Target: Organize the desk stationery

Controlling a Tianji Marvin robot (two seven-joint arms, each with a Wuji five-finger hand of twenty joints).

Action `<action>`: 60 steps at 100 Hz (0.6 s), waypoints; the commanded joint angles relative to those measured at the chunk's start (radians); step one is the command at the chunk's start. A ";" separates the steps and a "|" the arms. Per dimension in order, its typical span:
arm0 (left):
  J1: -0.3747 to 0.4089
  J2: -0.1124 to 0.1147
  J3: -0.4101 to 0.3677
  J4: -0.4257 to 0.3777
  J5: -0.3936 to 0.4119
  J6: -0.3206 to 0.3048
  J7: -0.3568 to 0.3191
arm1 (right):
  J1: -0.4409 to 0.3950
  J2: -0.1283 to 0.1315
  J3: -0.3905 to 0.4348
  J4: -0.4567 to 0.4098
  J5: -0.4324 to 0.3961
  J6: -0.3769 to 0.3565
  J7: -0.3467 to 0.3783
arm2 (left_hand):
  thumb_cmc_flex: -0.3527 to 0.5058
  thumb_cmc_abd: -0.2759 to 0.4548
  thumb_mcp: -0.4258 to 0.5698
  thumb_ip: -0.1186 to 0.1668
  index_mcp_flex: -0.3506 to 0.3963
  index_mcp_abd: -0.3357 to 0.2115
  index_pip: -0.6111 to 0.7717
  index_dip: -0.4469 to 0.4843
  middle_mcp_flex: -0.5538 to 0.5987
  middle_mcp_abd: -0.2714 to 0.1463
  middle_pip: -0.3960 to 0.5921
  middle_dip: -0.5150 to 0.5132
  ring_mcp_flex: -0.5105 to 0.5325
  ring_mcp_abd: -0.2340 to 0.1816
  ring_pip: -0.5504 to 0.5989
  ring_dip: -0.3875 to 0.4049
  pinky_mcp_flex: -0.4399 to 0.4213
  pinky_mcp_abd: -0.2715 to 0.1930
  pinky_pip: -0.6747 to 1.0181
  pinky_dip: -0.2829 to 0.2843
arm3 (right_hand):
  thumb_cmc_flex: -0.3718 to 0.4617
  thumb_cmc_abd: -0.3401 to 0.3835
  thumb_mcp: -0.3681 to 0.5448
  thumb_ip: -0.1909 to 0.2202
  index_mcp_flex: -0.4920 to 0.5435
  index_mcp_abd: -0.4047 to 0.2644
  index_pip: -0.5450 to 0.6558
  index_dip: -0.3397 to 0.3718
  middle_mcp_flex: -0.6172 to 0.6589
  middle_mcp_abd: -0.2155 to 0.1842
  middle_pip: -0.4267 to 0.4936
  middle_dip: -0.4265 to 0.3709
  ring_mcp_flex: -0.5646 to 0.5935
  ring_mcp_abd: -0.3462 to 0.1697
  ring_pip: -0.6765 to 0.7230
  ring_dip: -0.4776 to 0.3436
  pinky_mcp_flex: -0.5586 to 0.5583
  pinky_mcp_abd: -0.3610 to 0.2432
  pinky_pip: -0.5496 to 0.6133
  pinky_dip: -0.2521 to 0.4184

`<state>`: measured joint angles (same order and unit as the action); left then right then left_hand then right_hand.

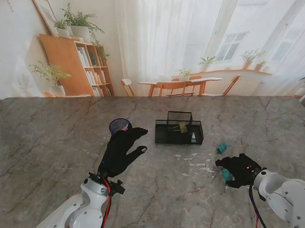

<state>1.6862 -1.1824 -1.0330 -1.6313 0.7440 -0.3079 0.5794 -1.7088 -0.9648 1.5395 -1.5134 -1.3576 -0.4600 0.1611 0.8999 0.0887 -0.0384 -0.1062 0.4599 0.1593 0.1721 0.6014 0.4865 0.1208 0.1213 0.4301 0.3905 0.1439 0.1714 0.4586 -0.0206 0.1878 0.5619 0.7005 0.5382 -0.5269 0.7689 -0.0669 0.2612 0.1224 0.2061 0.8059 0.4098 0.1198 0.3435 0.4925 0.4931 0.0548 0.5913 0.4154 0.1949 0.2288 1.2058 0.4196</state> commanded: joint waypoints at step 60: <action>-0.008 0.000 0.018 0.001 0.005 0.010 -0.011 | -0.015 0.008 -0.032 0.080 -0.003 -0.012 0.035 | 0.013 0.066 -0.015 0.038 0.021 -0.026 0.011 0.014 0.004 -0.023 -0.002 0.005 0.007 -0.020 0.007 0.006 -0.004 0.005 -0.020 -0.008 | 0.035 -0.064 0.073 -0.004 0.215 -0.013 0.136 0.007 0.309 -0.080 0.213 0.085 0.169 -0.046 0.085 0.029 0.128 -0.033 0.062 0.020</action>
<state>1.6772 -1.1808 -1.0198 -1.6304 0.7482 -0.3014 0.5687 -1.6918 -0.9584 1.5275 -1.5014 -1.3358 -0.4628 0.1584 0.8999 0.0887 -0.0384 -0.1062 0.4599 0.1593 0.1722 0.6015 0.4866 0.1208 0.1213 0.4302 0.3905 0.1439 0.1714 0.4586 -0.0205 0.1879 0.5617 0.7005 0.5548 -0.5647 0.7997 -0.0664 0.3307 0.1444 0.2209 0.8128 0.5075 0.1562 0.3145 0.4917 0.6264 0.0311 0.6471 0.4293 0.3065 0.2051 1.2278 0.4196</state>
